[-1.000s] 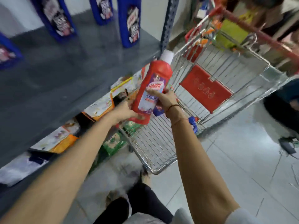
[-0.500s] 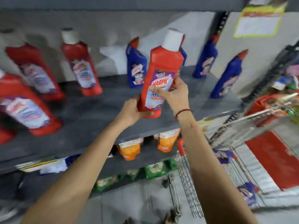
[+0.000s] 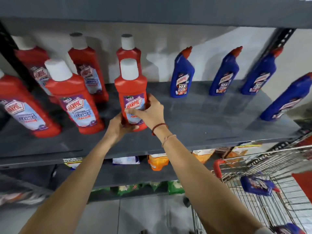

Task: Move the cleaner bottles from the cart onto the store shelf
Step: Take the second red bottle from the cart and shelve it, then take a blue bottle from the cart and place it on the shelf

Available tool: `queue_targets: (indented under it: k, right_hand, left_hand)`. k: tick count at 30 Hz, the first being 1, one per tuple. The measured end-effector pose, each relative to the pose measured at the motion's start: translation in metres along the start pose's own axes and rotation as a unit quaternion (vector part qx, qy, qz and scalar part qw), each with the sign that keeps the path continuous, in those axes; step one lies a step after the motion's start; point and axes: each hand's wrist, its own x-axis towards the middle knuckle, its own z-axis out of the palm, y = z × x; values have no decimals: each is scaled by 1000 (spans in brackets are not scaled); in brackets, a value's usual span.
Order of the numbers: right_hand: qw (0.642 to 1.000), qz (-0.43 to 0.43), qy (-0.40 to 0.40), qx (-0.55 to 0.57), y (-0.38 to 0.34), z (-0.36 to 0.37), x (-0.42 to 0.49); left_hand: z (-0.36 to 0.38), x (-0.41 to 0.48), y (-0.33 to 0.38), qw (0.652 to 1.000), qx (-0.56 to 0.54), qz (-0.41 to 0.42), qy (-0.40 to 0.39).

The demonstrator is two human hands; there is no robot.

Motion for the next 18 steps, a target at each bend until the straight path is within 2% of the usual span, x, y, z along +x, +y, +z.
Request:
queue_targets:
  k: [6,11,15,16,18]
  right_hand:
    - [999,17,-13,24,9,-7,1]
    - [998,30,-45,29,15,-17,-2]
    - [998,35,13,55,27,-57,-16]
    - [996,38,39,66,33,-75,-22]
    - [991,45,100,83,50,-116,-36]
  left_hand:
    - [4,-3,-4,999,28,18,8]
    - [16,-27,0,990,98,61,81]
    - [53,-75,7,956,95,100,258]
    - [69,-89,9,949,95,117,275]
    - [104,-111,9,951,111,165,239]
